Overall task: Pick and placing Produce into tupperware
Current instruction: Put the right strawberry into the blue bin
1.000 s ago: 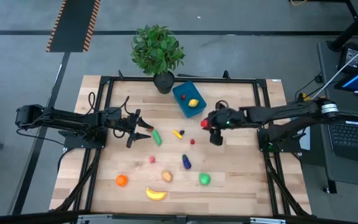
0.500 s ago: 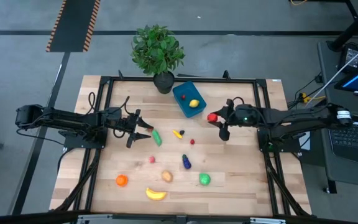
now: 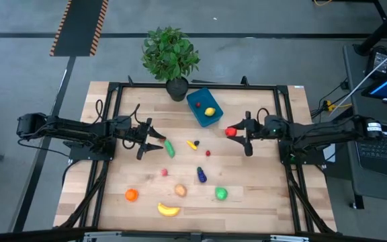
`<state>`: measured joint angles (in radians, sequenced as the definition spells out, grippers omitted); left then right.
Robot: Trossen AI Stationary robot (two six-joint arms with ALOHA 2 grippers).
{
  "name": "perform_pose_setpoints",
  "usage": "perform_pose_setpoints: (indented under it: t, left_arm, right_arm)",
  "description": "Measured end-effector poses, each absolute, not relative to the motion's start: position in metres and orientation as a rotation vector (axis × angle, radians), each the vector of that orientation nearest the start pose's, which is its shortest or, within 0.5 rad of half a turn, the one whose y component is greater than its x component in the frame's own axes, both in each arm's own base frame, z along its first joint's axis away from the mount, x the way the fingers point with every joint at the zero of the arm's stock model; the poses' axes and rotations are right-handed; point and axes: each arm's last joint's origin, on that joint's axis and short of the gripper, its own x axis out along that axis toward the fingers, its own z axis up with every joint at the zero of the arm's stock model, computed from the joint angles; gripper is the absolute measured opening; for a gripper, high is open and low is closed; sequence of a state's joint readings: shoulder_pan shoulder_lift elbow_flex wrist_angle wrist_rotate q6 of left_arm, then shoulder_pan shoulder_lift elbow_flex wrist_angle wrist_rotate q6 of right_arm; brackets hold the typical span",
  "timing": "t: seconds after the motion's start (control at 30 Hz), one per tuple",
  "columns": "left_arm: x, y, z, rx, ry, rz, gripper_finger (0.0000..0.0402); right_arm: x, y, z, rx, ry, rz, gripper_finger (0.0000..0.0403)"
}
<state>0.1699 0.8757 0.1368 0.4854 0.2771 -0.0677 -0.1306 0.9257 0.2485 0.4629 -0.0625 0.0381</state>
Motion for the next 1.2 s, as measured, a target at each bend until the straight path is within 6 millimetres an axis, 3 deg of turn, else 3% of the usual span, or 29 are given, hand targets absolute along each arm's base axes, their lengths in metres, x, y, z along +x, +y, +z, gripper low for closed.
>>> perform_pose_setpoints:
  t: [0.2,0.63,1.0,1.2]
  left_arm:
    - [0.164,0.020,0.162,-0.123,0.251,-0.098,0.0206]
    - [0.164,0.022,0.161,-0.114,0.251,-0.017,0.0206]
    - [0.164,0.022,0.161,-0.114,0.252,-0.016,0.0206]
    - [0.164,0.022,0.161,-0.114,0.253,-0.016,0.0206]
  right_arm:
    - [0.180,-0.026,0.188,0.037,0.130,-0.015,0.0190]
    - [0.178,-0.036,0.188,0.044,0.126,-0.078,0.0190]
    - [0.176,-0.045,0.189,0.083,0.107,-0.378,0.0190]
    - [0.177,-0.047,0.191,0.098,0.084,-0.422,0.0190]
